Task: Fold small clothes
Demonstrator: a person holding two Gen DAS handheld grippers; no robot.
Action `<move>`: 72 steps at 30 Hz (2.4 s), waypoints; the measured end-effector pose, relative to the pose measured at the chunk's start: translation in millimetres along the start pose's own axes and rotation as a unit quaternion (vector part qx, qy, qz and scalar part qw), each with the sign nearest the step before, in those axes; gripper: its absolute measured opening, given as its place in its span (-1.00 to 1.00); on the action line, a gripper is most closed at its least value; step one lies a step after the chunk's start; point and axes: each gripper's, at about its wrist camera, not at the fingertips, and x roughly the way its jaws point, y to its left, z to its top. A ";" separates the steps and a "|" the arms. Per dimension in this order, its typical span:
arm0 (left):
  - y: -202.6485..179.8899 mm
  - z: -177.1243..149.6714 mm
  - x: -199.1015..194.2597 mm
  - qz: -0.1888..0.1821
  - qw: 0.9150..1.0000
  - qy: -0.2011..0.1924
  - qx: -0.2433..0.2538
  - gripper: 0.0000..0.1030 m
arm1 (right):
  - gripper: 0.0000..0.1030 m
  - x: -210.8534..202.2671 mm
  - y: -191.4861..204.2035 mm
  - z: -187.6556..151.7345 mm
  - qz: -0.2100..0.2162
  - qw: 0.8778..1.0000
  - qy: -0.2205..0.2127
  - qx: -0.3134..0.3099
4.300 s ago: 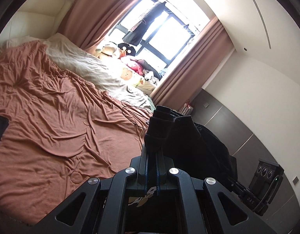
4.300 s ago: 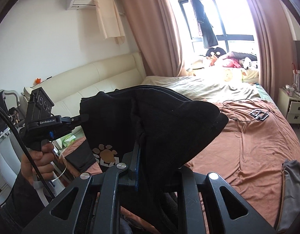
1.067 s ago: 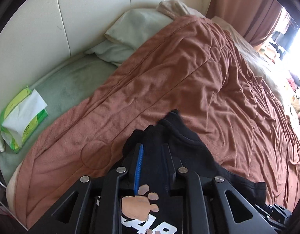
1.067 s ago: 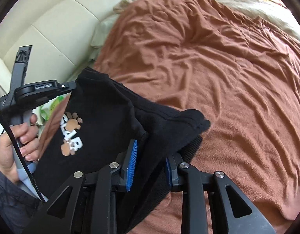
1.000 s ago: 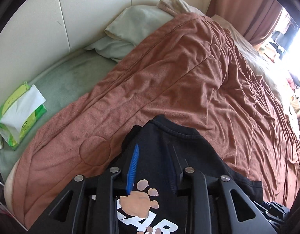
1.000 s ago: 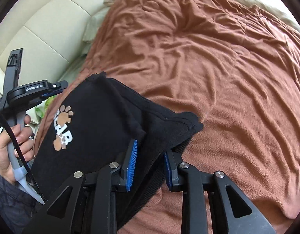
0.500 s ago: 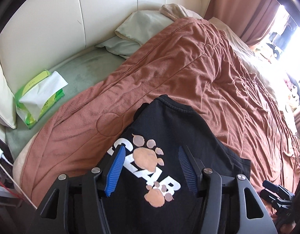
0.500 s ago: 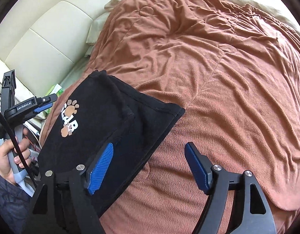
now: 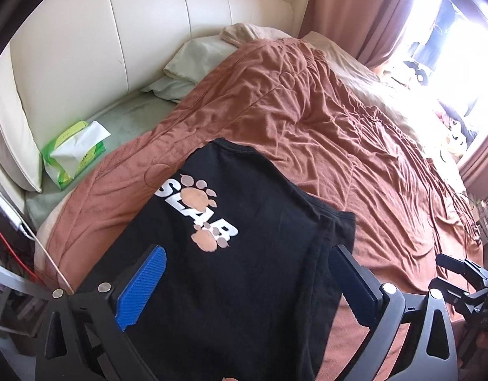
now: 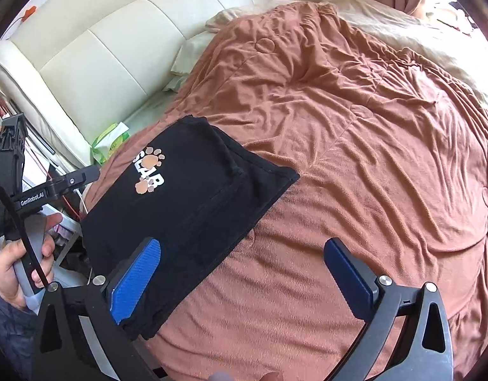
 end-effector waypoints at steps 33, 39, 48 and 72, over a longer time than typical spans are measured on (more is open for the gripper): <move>-141.1 -155.3 -181.9 -0.040 0.992 -0.099 0.062 1.00 | 1.00 -258.8 -15.9 -157.5 -0.067 0.992 -0.103 -0.009; -161.3 -181.2 -208.0 -0.056 0.989 -0.110 0.080 1.00 | 1.00 -299.1 -17.7 -193.1 -0.080 0.989 -0.122 -0.010; -185.2 -221.2 -247.1 -0.079 0.983 -0.132 0.105 1.00 | 1.00 -360.2 -14.3 -254.4 -0.104 0.982 -0.154 -0.010; -214.4 -347.0 -314.9 -0.103 0.968 -0.178 0.143 1.00 | 1.00 -452.2 19.4 -424.0 -0.174 0.960 -0.219 0.003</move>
